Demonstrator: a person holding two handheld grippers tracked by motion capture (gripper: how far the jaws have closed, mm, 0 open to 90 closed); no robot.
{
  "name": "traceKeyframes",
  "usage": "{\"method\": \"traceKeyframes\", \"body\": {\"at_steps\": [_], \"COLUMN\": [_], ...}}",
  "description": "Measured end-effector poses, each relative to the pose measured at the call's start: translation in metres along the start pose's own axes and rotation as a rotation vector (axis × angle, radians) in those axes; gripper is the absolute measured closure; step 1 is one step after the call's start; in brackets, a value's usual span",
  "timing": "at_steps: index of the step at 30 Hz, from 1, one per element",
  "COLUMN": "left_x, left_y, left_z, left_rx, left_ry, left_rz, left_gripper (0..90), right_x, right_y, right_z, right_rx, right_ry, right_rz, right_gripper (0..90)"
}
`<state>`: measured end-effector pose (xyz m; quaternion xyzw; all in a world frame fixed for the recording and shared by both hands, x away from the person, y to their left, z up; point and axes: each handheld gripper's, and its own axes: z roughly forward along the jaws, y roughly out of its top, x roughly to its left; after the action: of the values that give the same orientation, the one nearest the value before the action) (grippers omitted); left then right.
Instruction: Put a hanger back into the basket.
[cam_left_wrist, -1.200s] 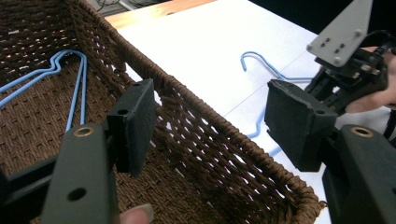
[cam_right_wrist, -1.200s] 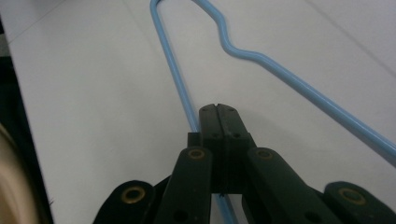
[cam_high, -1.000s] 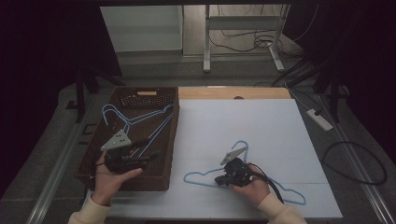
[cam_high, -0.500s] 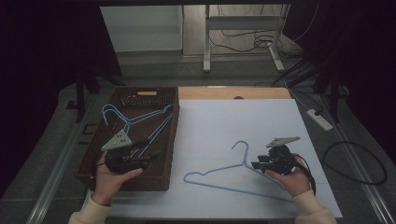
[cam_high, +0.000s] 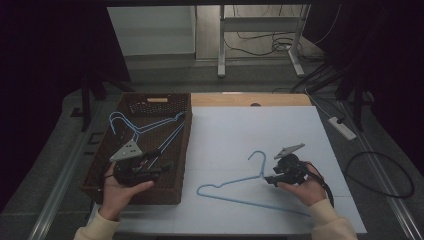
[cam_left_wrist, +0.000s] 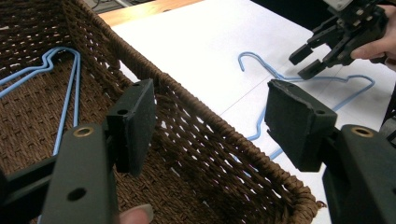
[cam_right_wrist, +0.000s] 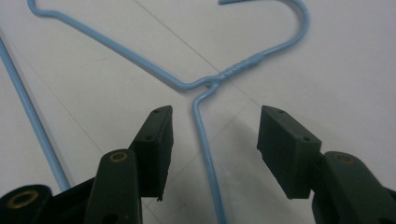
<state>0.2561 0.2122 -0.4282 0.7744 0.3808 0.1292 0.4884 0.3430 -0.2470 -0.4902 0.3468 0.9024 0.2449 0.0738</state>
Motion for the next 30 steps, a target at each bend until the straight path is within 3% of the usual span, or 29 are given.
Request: {"method": "traceKeyframes", "body": {"at_steps": [4,12,15,18,25,30], "left_x": [0.000,-0.001,-0.002,-0.002,-0.005,-0.008], "left_y": [0.000,0.000,0.000,0.001,0.002,0.003], "left_z": [0.000,0.001,0.001,0.001,0.002,0.004], "left_rx": [-0.001,-0.001,0.000,-0.001,-0.001,0.003], "left_ry": [0.000,-0.001,-0.002,-0.003,-0.008,-0.014], "left_rz": [-0.001,0.000,0.003,0.004,0.011,0.016], "left_gripper": [35.0,35.1,35.1,35.1,35.1,35.1], "right_x": [0.004,0.006,0.011,0.013,0.019,0.018], "right_y": [0.008,0.018,0.022,0.024,0.020,0.016], "right_z": [0.009,0.017,0.019,0.020,0.018,0.008], "right_rx": [0.084,0.164,0.195,0.212,0.181,0.121], "right_ry": [-0.002,-0.016,-0.010,-0.019,-0.051,-0.038], "right_rz": [-0.056,-0.086,-0.124,-0.146,-0.227,-0.244], "right_gripper": [56.7,74.9,84.0,86.0,87.6,87.8]}}
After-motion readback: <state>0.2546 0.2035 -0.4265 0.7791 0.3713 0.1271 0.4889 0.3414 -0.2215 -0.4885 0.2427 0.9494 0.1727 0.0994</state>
